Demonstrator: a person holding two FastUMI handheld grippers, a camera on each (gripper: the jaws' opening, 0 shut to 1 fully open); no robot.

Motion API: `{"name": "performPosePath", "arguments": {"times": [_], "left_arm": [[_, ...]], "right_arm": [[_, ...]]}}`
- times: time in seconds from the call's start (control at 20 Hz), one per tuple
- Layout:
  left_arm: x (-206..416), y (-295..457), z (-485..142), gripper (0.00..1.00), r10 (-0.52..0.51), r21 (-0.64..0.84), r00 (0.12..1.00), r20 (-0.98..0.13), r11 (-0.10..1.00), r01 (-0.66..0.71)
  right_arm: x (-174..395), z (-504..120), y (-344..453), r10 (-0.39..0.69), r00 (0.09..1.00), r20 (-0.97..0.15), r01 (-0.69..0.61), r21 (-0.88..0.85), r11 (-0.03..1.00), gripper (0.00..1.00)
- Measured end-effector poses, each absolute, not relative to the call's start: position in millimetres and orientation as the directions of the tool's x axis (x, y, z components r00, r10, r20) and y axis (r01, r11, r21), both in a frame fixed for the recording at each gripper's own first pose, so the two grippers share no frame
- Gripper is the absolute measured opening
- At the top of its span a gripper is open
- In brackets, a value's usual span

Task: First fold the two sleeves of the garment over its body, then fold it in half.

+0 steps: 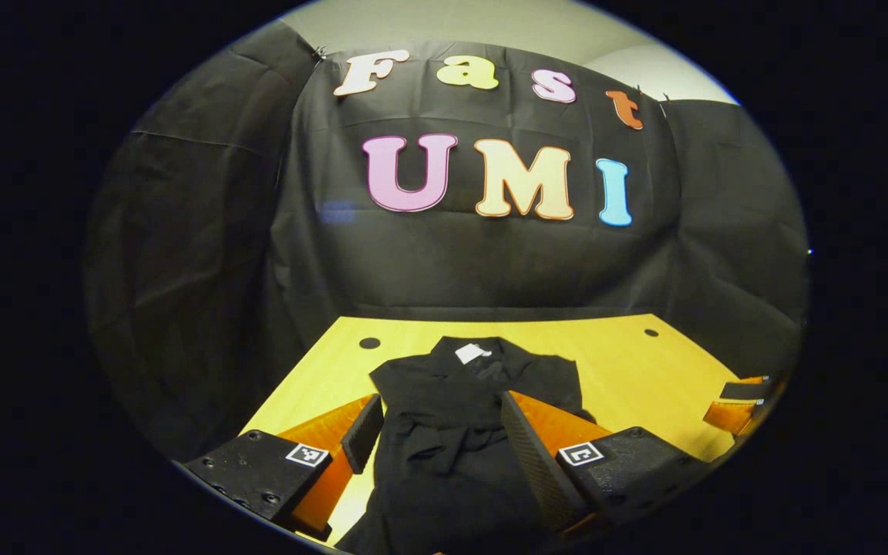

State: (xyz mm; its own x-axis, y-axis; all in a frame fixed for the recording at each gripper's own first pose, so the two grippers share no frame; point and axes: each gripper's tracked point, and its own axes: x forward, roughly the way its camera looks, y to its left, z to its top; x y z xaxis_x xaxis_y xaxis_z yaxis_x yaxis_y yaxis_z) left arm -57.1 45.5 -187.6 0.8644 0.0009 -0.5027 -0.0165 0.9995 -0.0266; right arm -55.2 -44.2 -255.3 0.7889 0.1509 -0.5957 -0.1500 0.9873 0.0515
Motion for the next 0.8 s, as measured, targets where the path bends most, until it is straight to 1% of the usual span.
{"name": "performPosePath", "arguments": {"times": [0.4, 0.7, 0.75, 0.8], "left_arm": [[-143, 104, -246, 0.93, 0.054, -0.010, 0.765, -0.642, 0.997, -0.079], [-202, 118, -299, 0.93, 0.061, 0.005, 0.649, -0.759, 0.996, -0.087], [-211, 119, -307, 0.93, 0.057, 0.005, 0.627, -0.777, 0.996, -0.084], [-219, 120, -314, 0.94, 0.054, 0.004, 0.611, -0.790, 0.996, -0.084]], "right_arm": [[-117, -301, -33, 0.099, 0.705, -0.703, -0.129, 0.010, 0.992, 0.98], [-156, -346, -40, 0.059, 0.616, -0.786, -0.105, -0.008, 0.994, 0.98], [-161, -352, -41, 0.052, 0.603, -0.796, -0.099, -0.010, 0.995, 0.94], [-165, -359, -42, 0.045, 0.593, -0.804, -0.096, -0.014, 0.995, 0.94]]}}
